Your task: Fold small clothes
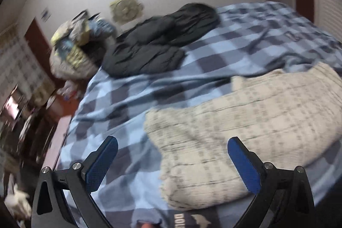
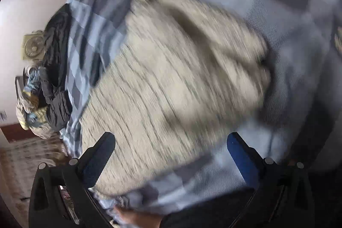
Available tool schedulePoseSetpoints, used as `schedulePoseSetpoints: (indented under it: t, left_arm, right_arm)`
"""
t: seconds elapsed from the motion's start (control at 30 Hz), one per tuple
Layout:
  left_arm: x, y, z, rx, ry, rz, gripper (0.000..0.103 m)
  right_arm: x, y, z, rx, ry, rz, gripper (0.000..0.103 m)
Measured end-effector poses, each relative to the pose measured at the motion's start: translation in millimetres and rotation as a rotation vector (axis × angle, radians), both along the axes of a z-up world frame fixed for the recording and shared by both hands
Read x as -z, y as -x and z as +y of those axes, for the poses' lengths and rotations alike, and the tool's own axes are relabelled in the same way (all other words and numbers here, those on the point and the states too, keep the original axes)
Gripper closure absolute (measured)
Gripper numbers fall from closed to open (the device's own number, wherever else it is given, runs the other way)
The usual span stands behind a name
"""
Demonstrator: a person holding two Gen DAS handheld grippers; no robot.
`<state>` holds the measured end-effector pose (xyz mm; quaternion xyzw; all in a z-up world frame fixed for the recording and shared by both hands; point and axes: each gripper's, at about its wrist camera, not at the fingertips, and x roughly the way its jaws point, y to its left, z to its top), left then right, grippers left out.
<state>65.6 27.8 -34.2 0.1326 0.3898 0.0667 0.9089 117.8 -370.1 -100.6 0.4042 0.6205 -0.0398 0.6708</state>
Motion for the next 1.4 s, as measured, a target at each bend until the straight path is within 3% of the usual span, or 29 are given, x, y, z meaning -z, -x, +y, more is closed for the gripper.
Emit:
schedulePoseSetpoints:
  t: [0.07,0.2,0.37,0.43,0.53,0.7,0.83,0.87,0.93,1.03,1.23,1.33,1.4]
  left_arm:
    - [-1.6,-1.3,-4.7,0.019,0.018,0.008,0.000]
    - [5.2,-9.6,0.7,0.001,0.062,0.059,0.000]
    - [12.4,-11.2,5.8,-0.037,0.126,0.120,0.000]
    - [11.0,-9.4,7.1,-0.039,0.142,0.119,0.000]
    - [10.6,-9.1,8.7,-0.038,0.168,0.121,0.000]
    - [11.1,-12.0,13.3,-0.052,0.219,0.140,0.000]
    - [5.8,-9.5,14.1,-0.057,0.218,0.114,0.000]
    - [5.8,-9.5,14.7,-0.059,0.220,0.115,0.000]
    - [7.1,-9.9,16.0,-0.064,0.224,0.120,0.000]
    - [9.3,-10.9,18.1,-0.069,0.231,0.129,0.000]
    - [14.1,-12.6,19.4,-0.048,0.320,0.170,0.000]
    - [24.0,-18.4,8.2,-0.038,0.273,0.214,0.000]
    - [33.1,-23.1,-1.0,-0.018,0.234,0.239,0.000]
  right_arm:
    - [-9.3,-3.2,15.1,-0.091,0.070,0.004,0.001]
    - [-6.8,-1.2,16.4,-0.085,0.125,0.065,0.001]
    - [35.8,-2.2,-8.1,0.072,-0.047,0.253,0.001]
    - [48.2,-3.2,-22.1,0.168,-0.106,0.279,0.001]
    - [53.1,-8.2,-40.1,0.275,-0.156,0.202,0.001]
    - [49.4,-17.2,-45.2,0.276,-0.185,0.135,0.004]
    - [20.1,-14.8,-38.6,0.248,-0.076,0.048,0.054]
    - [7.2,-14.3,-36.2,0.229,-0.033,0.004,0.063]
    - [-9.2,-16.2,-22.9,0.177,0.046,-0.069,0.070]
    - [-30.9,-12.5,-19.9,0.106,0.146,-0.177,0.074]
    - [-71.7,-6.1,-24.4,0.077,0.203,-0.328,0.076]
    - [-95.2,2.2,-11.8,0.014,0.358,-0.404,0.076]
    - [-98.1,-0.2,-5.4,-0.023,0.399,-0.415,0.076]
